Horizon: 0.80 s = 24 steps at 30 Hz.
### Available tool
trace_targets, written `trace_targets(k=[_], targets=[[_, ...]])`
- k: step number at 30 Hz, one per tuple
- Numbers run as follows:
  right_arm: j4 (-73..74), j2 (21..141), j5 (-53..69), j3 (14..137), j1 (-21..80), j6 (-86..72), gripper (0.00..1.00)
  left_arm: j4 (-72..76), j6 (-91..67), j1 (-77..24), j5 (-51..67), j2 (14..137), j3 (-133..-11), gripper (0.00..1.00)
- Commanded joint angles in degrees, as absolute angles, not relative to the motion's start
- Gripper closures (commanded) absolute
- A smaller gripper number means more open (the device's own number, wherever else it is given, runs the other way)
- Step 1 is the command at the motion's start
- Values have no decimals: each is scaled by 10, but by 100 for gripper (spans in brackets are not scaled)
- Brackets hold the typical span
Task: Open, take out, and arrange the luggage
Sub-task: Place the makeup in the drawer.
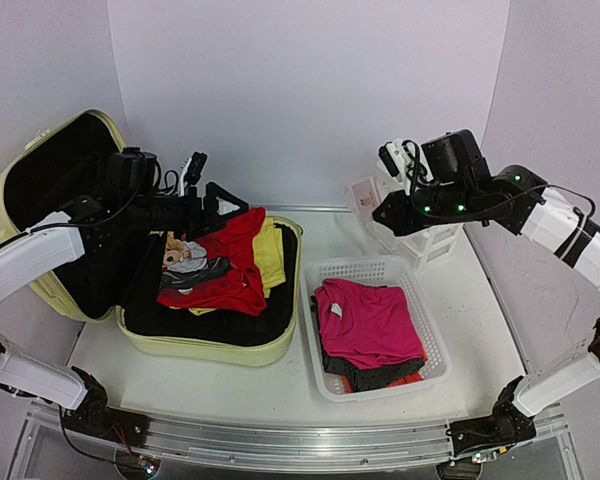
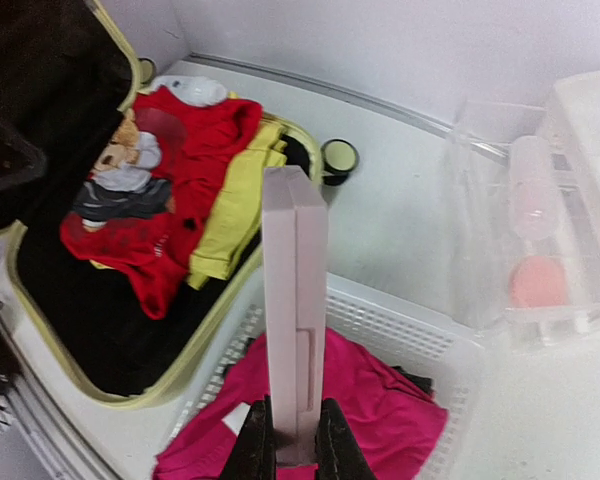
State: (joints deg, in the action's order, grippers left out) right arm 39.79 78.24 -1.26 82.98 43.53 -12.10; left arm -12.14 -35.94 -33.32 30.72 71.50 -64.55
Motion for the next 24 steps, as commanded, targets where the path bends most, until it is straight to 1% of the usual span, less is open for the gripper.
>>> trace_targets(k=[1,5,13,20,24], targets=[[428,789,-129,836,436,-33,100,-266,-292,-330,225,695,-707,0],[431,819,-198,846,436,-6,100,-319,-280,-330,182,682,-715,0],[441,906,-327,900,435,43,100,-377,-254,-331,80,644,-713,0],[451,952,-368,939,429,127,100,-401,-229,-331,31,635,-708,0],[452,964,-374,944,414,137,100,-402,-207,-330,21,636,-702,0]])
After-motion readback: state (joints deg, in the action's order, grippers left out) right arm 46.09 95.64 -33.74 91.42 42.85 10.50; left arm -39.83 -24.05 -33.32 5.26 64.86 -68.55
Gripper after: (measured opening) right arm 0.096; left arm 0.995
